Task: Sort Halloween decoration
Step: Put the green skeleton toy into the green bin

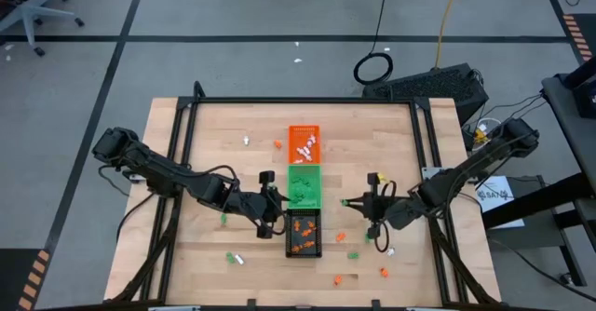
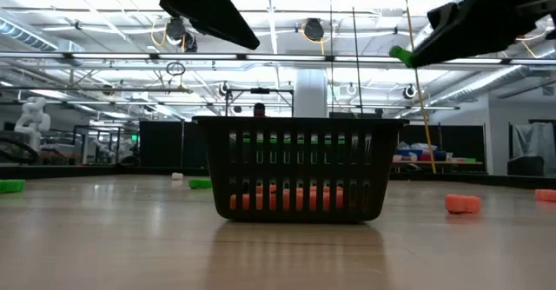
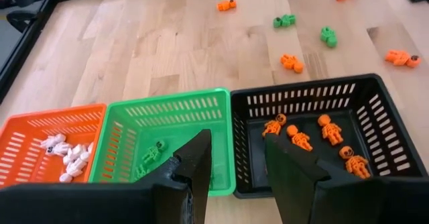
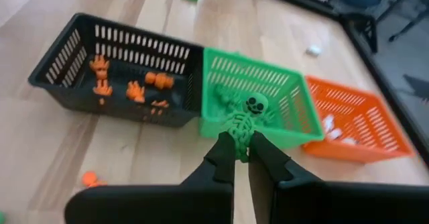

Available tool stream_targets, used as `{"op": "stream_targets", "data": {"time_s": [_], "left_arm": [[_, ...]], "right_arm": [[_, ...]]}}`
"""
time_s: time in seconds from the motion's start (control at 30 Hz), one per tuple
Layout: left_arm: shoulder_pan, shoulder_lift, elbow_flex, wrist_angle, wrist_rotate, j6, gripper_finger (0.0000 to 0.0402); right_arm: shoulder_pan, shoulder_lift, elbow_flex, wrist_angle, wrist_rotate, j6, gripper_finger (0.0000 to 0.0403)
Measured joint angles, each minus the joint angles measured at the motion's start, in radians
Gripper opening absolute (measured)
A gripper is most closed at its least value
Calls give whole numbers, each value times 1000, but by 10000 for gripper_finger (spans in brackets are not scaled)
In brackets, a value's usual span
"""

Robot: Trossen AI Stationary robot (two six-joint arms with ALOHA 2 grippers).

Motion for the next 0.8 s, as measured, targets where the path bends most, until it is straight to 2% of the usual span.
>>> {"op": "stream_targets", "data": {"time_s": [0.4, 0.8], "left_arm": [[0, 0, 0, -1, 0, -2, 136], [0, 0, 0, -1, 0, -2, 136]], "right_arm": [[-67, -20, 1, 162, 2, -325, 0], [-98, -20, 1, 178, 3, -419, 5]]}}
